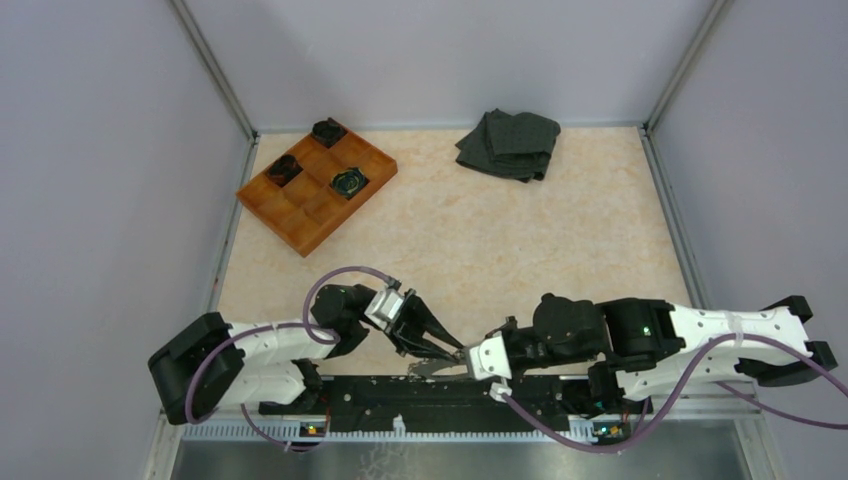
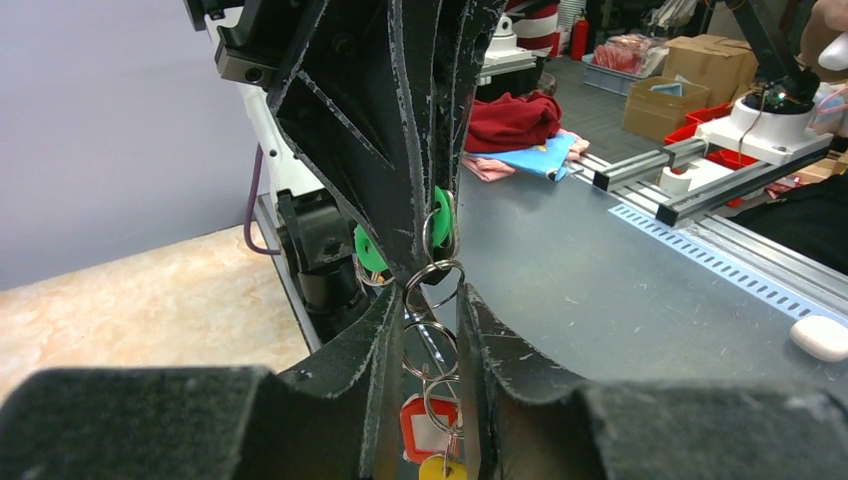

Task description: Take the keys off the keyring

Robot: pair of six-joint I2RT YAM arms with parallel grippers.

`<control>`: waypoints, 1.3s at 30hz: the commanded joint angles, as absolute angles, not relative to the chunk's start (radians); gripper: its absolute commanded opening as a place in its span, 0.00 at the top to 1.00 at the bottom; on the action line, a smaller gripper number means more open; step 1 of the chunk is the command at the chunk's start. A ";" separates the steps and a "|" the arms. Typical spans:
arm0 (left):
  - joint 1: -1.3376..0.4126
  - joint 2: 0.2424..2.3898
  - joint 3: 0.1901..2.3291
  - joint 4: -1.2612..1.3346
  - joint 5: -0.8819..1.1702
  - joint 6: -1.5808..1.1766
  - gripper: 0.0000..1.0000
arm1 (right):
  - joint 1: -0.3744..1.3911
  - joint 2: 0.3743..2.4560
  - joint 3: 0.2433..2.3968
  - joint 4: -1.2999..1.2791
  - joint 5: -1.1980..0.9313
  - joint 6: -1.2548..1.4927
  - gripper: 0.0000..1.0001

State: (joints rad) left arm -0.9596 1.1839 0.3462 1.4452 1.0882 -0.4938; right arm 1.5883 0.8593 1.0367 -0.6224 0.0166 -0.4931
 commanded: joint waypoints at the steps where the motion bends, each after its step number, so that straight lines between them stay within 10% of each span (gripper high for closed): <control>1: -0.965 1.131 0.376 1.430 1.118 -0.435 0.71 | 1.592 0.833 1.094 -0.616 0.087 -0.485 1.00; 22: -0.968 1.186 0.392 1.451 1.055 -0.563 1.00 | 1.593 0.838 1.092 -0.658 0.147 -0.470 1.00; 39: -0.966 1.207 0.378 1.226 0.857 -0.769 1.00 | 1.606 0.926 1.111 -0.787 0.346 -0.461 1.00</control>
State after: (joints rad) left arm -0.9565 1.2030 0.3565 1.1908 0.8936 -0.6758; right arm 1.6009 0.9100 1.0618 -0.7578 0.2401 -0.4675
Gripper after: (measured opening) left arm 0.008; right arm 0.018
